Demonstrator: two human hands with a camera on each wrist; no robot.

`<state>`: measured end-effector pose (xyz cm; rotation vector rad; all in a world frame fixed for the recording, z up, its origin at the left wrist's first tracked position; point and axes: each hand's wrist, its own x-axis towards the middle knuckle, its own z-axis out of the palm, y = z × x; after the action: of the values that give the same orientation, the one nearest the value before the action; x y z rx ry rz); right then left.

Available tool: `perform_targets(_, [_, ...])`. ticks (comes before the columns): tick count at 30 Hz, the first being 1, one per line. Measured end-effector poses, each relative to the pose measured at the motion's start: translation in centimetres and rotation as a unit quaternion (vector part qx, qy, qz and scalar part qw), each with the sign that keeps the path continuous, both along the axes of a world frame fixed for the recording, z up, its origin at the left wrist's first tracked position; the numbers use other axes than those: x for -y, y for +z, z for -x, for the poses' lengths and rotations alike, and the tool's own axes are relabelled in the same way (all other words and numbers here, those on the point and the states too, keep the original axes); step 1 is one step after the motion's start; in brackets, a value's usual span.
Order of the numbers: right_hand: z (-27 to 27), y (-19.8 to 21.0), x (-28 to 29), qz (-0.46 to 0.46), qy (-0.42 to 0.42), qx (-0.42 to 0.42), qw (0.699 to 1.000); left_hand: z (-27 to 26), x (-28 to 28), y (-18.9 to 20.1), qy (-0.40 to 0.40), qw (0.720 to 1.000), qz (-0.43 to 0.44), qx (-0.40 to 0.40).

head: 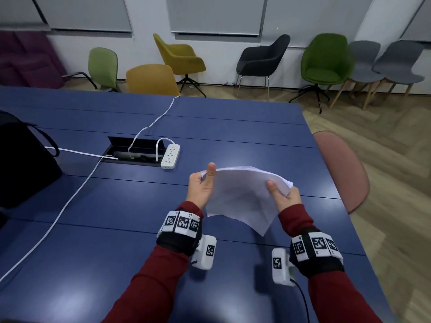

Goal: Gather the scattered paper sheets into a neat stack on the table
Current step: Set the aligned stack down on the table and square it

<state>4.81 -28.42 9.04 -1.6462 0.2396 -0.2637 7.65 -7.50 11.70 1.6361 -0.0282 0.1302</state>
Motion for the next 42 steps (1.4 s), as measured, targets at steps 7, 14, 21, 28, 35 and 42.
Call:
perform_targets(7, [-0.6, -0.2, -0.4, 0.010, -0.042, -0.051, 0.998, 0.3, -0.4, 0.1, -0.051, 0.998, -0.024, -0.013])
perform_targets(14, [-1.8, 1.7, 0.6, 0.011, -0.017, -0.042, 0.999, 2.2, -2.3, -4.5, -0.139, 0.965, -0.035, -0.220])
perform_targets(21, [-0.1, -3.7, 1.8, 0.063, 0.111, -0.238, 0.963, 3.2, -2.7, -8.6, -0.107, 0.942, 0.004, -0.317])
perform_targets(28, [3.4, -11.5, 1.9, 0.176, 0.189, -0.386, 0.885, 1.1, -3.5, -12.4, -0.084, 0.902, -0.015, -0.424])
perform_targets(35, [4.5, -13.3, 0.5, 0.158, 0.087, -0.383, 0.906, 4.4, -3.8, -14.0, -0.143, 0.853, -0.151, -0.479])
perform_targets(42, [2.8, -14.0, -0.4, 0.170, 0.061, -0.371, 0.911, 4.7, -4.0, -15.0, -0.008, 0.885, -0.246, -0.394])
